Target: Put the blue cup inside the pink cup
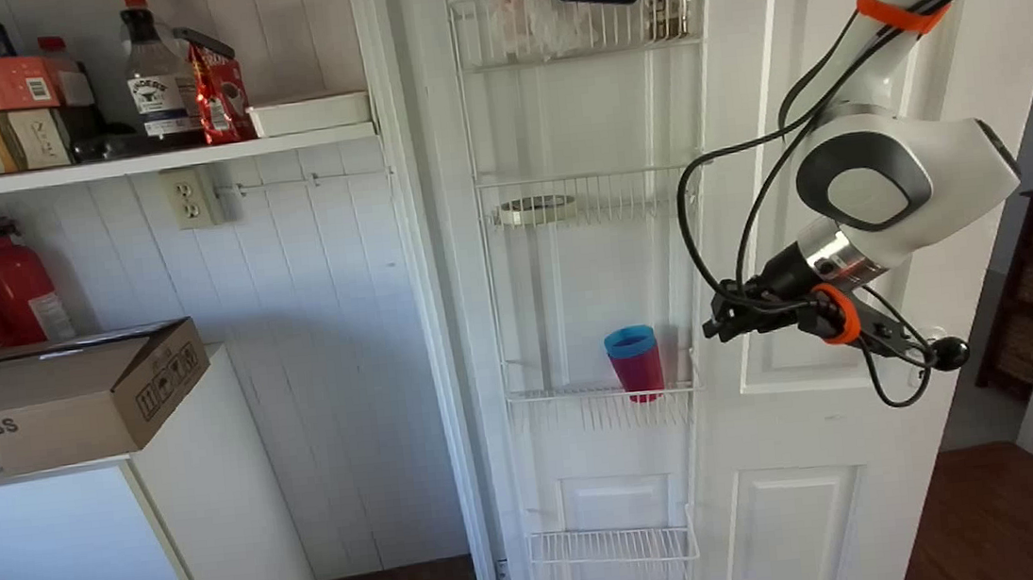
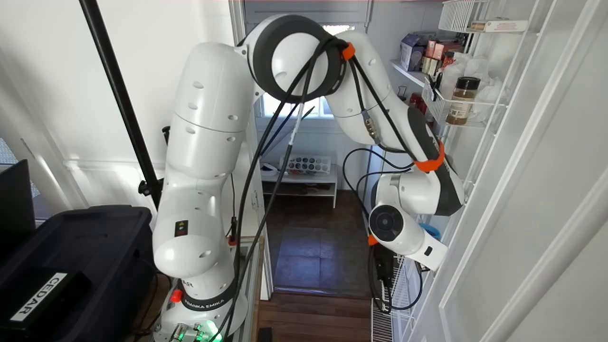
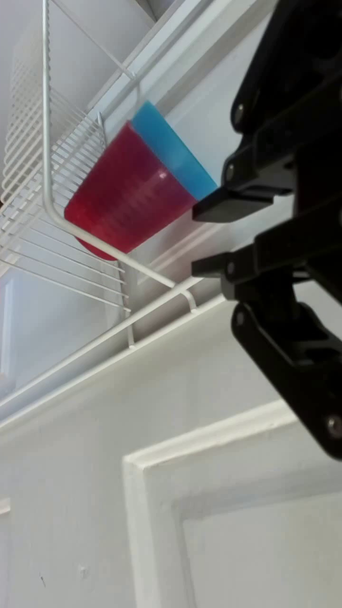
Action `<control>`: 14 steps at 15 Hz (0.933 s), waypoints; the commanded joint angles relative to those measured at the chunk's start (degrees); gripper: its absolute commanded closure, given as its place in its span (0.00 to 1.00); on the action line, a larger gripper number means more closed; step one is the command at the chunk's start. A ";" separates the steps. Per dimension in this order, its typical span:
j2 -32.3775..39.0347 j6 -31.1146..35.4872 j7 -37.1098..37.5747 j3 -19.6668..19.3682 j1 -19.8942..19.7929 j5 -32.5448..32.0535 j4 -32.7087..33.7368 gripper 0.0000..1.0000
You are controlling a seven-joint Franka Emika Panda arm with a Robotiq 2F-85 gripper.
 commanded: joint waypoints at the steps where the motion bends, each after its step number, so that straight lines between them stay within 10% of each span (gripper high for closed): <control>1: 0.92 1.96 -0.47 -0.04 0.91 1.23 1.50 0.41; 7: 0.29 2.87 0.08 -0.08 0.82 1.28 1.12 0.02; 14: -8.07 7.04 14.41 3.43 -1.65 -12.81 -7.87 0.00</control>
